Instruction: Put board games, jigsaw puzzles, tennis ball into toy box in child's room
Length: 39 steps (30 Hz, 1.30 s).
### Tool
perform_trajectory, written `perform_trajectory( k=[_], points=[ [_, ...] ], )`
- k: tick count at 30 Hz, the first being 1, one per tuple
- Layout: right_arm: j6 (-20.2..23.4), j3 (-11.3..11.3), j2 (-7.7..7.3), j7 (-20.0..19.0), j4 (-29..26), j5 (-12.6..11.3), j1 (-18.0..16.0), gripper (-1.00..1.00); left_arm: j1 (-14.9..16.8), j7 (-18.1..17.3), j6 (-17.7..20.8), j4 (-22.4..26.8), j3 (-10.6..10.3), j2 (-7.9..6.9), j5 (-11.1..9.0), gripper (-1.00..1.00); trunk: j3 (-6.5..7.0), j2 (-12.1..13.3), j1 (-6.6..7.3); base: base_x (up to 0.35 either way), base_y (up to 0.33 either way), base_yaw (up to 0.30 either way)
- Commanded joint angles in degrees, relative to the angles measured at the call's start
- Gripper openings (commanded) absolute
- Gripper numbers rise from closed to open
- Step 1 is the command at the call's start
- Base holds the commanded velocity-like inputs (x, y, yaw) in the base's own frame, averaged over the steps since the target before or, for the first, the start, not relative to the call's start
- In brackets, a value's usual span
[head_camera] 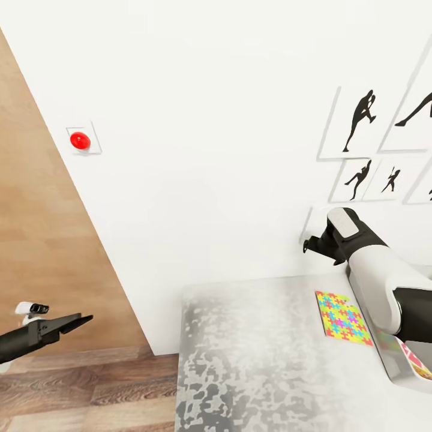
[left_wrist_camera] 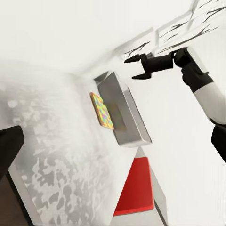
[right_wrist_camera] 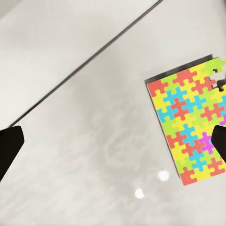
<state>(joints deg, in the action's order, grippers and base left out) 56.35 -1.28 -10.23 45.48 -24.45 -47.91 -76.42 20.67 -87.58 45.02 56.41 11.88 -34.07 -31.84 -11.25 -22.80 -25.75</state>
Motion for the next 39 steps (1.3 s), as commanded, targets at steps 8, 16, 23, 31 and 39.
perform_trajectory(
  k=[8, 16, 23, 31, 39],
  points=[
    [0.17, -0.11, 0.03, 0.49, -1.88, -0.43, -0.04, 1.00, 0.20, 9.95, 2.87, 3.46, -1.47, 5.71, 0.94, 1.00, -0.38, -0.12, -0.03, 0.000, 0.000, 0.000],
    [0.17, -0.13, -0.08, 0.49, -3.35, -0.37, -0.04, 1.00, 0.24, 12.25, 3.20, 3.98, -1.64, 6.58, 1.18, 1.00, -1.01, -0.12, -0.03, 0.000, 0.000, 0.000],
    [0.11, -0.11, -0.13, 0.54, -3.55, -0.28, 0.01, 1.00, 0.25, 12.55, 3.23, 4.04, -1.61, 6.52, 1.22, 1.00, -1.65, -0.12, -0.03, 0.000, 0.000, 0.000],
    [0.08, -0.05, -1.82, 0.58, -3.58, -0.26, 0.04, 1.00, 0.25, 12.60, 3.23, 4.05, -1.60, 6.47, 1.21, 1.00, -2.40, -0.12, -0.03, 0.000, 0.000, 0.000],
    [-0.70, -0.07, -3.54, 0.52, -3.57, -0.30, 0.65, 1.00, 0.25, 12.61, 3.16, 4.06, -1.54, 6.32, 1.21, 1.00, -3.15, -0.12, -0.03, 0.000, 0.000, 0.000]
  ],
)
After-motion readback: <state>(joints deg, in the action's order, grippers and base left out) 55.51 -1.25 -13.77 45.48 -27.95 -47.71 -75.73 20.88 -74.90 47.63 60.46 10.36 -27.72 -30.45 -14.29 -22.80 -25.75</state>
